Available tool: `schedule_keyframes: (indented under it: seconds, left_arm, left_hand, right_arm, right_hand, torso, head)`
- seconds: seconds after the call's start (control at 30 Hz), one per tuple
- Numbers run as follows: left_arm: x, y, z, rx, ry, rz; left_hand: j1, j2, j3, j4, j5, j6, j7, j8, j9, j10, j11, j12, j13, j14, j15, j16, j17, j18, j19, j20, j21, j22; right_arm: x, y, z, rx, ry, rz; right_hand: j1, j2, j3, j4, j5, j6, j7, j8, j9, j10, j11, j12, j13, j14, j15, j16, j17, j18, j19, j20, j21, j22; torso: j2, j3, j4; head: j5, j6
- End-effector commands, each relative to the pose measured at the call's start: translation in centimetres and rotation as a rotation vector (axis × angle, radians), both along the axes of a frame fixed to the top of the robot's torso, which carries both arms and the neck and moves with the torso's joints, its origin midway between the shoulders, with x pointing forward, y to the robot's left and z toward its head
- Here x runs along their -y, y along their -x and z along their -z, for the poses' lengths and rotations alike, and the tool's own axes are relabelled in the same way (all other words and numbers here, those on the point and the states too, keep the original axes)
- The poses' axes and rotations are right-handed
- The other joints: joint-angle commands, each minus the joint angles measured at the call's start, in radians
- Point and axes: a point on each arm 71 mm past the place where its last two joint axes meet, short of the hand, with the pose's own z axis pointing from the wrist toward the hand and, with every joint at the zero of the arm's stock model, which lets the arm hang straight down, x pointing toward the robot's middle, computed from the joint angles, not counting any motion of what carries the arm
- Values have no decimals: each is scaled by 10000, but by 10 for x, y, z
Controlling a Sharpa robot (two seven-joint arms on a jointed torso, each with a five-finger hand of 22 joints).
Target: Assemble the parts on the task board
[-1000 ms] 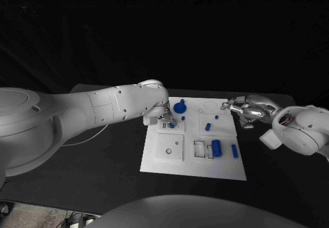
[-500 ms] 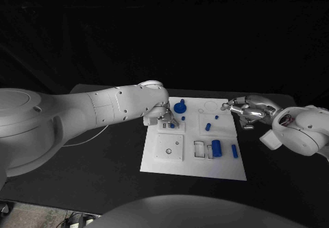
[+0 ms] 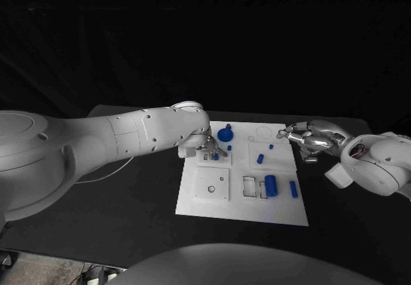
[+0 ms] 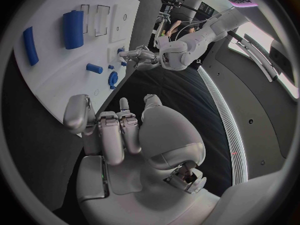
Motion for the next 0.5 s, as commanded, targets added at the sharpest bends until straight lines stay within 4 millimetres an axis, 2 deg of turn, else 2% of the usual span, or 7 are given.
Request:
schedule_keyframes:
  seconds: [0.03,0.23,0.27,0.3,0.37,0.43,0.5]
  left_arm:
    - [-13,3,-1,-17,-1016,-770]
    - [-30,5,-29,895,-470,-908]
    - [-32,5,-35,1106,-375,-907]
    - [-35,4,-42,1376,-262,-911]
    - [-39,3,-55,1805,-85,-943]
    - [-44,1,-72,2320,120,-1012]
    - [-49,-1,-85,2710,262,-1078]
  left_hand:
    - [-141,-59,-57,7,-41,46,-29,83,83,1022,7,23,2617,1068,19,24,2630,22,711,20,-49,2011]
    - [-172,-307,-43,7,15,105,-103,398,381,1022,-49,23,2617,1068,-31,24,2630,13,737,-21,-28,2046]
    - [-136,-341,-57,13,138,108,-116,492,465,1022,-65,23,2617,1068,-37,24,2630,6,754,-30,-9,2072]
    - [-112,-341,-134,16,477,94,-140,620,584,1022,-80,23,2617,1068,-54,24,2630,-1,771,-44,11,2100]
    - [-110,-290,-289,13,804,42,-161,779,738,1022,-103,23,2617,1068,-69,24,2630,-10,792,-63,35,2134]
    - [-46,-206,-424,11,987,5,-188,968,908,1022,-127,23,2617,1068,-88,24,2630,-24,821,-81,73,2185]
    - [90,-46,-486,10,1395,-28,-227,1153,1066,1022,-147,23,2617,1068,-106,24,2630,-36,848,-100,108,2233]
  right_arm:
    - [0,0,0,36,41,-85]
    - [2,0,1,62,46,-39]
    - [2,0,1,67,47,-29]
    - [2,0,1,74,47,-18]
    - [3,0,1,83,46,-2]
    - [3,-1,1,89,44,7]
    - [3,-1,1,91,40,4]
  right_hand:
    - [-81,-15,46,14,-129,-74,9,1,-11,385,-24,-57,340,520,18,-34,2181,171,-90,16,-64,1377]
    - [-261,1,45,19,-396,-86,15,25,-10,382,-12,-55,336,518,32,-33,2177,172,-88,33,-81,1380]
    - [-261,1,45,19,-396,-86,15,25,-10,382,-12,-55,336,518,32,-33,2177,172,-88,33,-81,1380]
    - [-285,4,41,22,-415,-87,17,27,-10,383,-10,-55,336,516,32,-33,2176,173,-91,35,-86,1379]
    - [-316,11,38,26,-431,-88,18,30,-10,385,-9,-54,337,519,34,-31,2178,174,-94,37,-92,1378]
    - [-340,17,35,27,-440,-87,19,33,-9,377,-8,-57,331,518,35,-32,2177,173,-89,38,-87,1380]
    - [-361,22,32,29,-448,-88,20,35,-9,377,-6,-57,331,517,36,-32,2176,176,-101,39,-102,1376]
  torso:
    - [-14,0,-1]
    - [-7,2,8]
    - [-9,2,9]
    - [-5,0,4]
    - [-6,2,8]
    - [-14,1,3]
    - [-15,3,3]
  head:
    - [21,0]
    - [0,0]
    - [-8,0]
    - [-6,0]
    - [-6,0]
    - [2,0]
    - [0,0]
